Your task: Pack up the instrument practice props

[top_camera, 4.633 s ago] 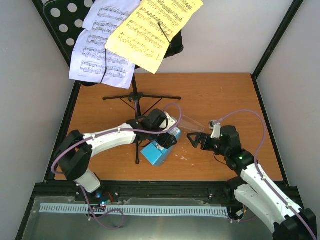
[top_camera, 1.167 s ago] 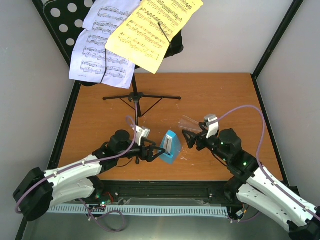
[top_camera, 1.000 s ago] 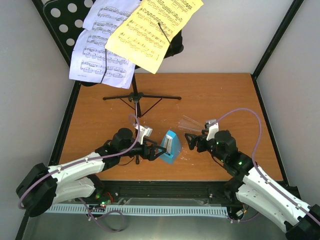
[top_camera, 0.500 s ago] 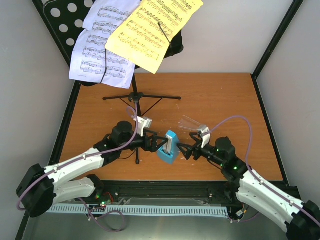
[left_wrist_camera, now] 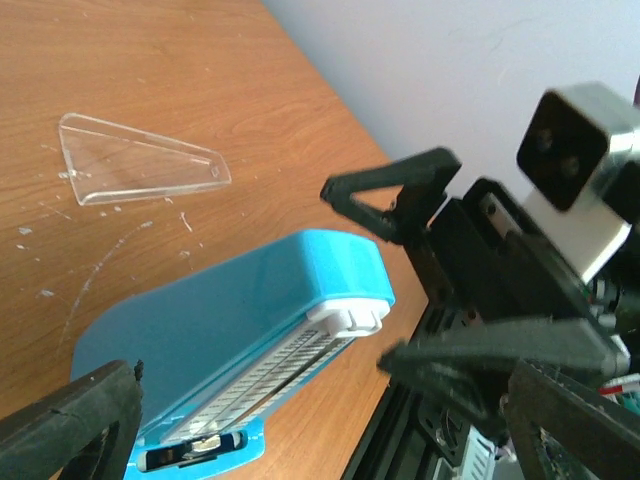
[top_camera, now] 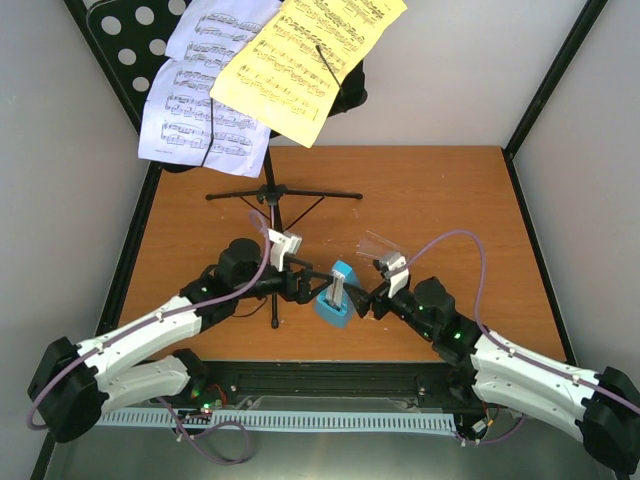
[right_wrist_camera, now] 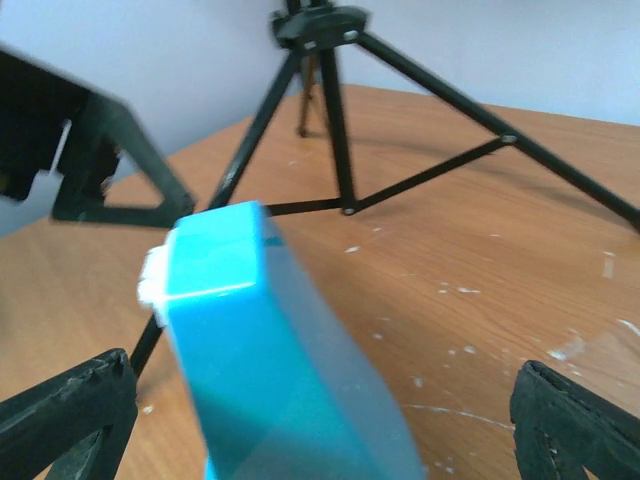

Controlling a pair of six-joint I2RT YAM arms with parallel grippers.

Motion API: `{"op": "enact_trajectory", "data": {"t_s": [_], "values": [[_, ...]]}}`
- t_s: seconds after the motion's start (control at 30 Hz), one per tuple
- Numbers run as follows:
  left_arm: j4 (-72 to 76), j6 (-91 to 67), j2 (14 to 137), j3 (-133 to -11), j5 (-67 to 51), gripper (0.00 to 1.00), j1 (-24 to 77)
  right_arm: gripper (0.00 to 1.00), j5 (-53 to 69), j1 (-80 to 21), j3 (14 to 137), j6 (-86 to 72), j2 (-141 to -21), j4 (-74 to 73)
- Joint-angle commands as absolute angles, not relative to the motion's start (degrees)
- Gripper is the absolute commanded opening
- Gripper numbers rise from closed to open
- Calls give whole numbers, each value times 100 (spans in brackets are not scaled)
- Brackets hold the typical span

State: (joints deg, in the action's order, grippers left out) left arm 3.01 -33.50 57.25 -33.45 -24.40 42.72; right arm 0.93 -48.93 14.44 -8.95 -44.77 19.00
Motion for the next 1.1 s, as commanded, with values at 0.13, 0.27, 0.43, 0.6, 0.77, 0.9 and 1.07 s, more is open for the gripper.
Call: {"op": "enact_trajectory", "data": {"t_s": [0.13, 0.27, 0.43, 0.6, 0.77, 0.9, 1.07], "values": [[1243, -3196, 6271, -2875, -3158, 99, 4221, 100, -918, -4742, 1364, -2173, -3257, 503], [1466, -3041, 6442, -2678, -2970, 99, 4228, 96, -838, -4677, 1086, -3047, -2832, -76], [939, -2800, 7152, -2907, -2461, 100, 4233, 84, -798, -4657, 911, -3964, -3380, 11], [1196, -2748, 7422, -2850, -2679, 99, 4244, 76, -567, -4641, 1021, -3928, -4447, 552], [1404, -2725, 7614, -2864, -2909, 99, 4246, 68, -332, -4643, 1226, -3878, -5278, 1019], [1468, -2725, 7743, -2882, -3085, 100, 4296, 65, -341, -4633, 1320, -3892, -5708, 1404], [1551, -2781, 7770, -2852, -3226, 99, 4481, 64, -413, -4579, 1712, -3618, -6273, 1586]]}}
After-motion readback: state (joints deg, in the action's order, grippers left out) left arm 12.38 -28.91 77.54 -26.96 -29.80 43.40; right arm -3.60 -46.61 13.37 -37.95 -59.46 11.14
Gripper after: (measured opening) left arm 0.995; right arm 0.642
